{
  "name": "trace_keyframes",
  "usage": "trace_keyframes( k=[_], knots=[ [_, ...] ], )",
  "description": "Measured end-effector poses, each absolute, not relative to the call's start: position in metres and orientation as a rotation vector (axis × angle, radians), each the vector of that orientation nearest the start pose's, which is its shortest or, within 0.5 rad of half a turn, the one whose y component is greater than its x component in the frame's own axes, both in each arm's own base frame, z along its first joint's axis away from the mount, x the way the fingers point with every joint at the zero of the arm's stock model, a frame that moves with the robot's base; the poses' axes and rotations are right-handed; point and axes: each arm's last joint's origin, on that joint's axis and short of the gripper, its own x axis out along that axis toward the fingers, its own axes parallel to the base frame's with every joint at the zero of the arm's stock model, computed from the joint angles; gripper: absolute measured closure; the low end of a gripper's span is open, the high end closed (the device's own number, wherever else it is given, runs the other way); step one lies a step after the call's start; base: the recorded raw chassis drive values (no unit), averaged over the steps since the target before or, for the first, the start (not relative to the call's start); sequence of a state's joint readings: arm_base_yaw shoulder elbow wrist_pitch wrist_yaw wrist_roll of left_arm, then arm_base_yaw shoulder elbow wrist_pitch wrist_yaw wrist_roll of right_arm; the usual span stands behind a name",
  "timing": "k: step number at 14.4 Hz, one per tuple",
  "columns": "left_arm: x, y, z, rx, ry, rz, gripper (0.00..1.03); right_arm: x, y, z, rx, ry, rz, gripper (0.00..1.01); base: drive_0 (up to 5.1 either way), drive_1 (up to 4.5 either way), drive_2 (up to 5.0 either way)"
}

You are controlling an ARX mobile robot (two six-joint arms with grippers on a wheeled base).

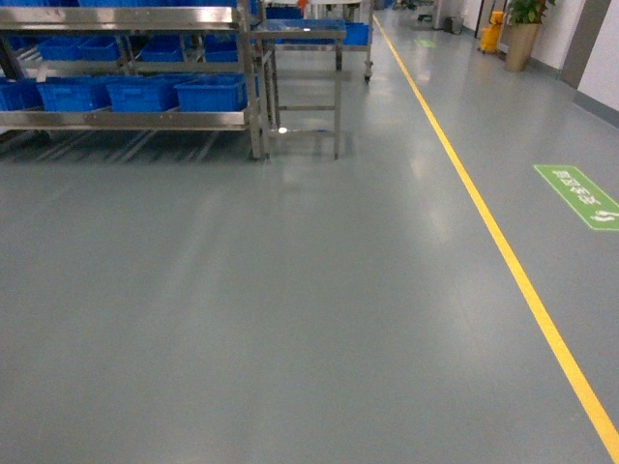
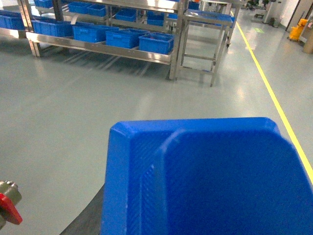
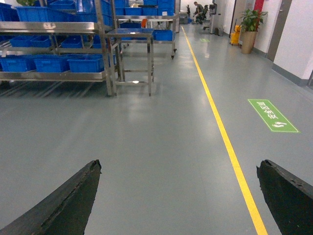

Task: Pick blue part to blue bin on bottom shelf

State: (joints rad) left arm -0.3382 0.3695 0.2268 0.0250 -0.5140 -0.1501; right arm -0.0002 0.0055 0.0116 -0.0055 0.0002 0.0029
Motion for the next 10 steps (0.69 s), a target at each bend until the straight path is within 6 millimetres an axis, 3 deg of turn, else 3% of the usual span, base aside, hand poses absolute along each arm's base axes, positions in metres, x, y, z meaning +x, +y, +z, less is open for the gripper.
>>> trace_keyframes(
  k=[10],
  knots=[
    [0.1151,-0.0253,0.2127,-0.102,0.091,0.186,0.60,0.0973,0.0000,0.1664,0.003,0.000,0.000,0.03,0.0,4.00,-4.1]
  ],
)
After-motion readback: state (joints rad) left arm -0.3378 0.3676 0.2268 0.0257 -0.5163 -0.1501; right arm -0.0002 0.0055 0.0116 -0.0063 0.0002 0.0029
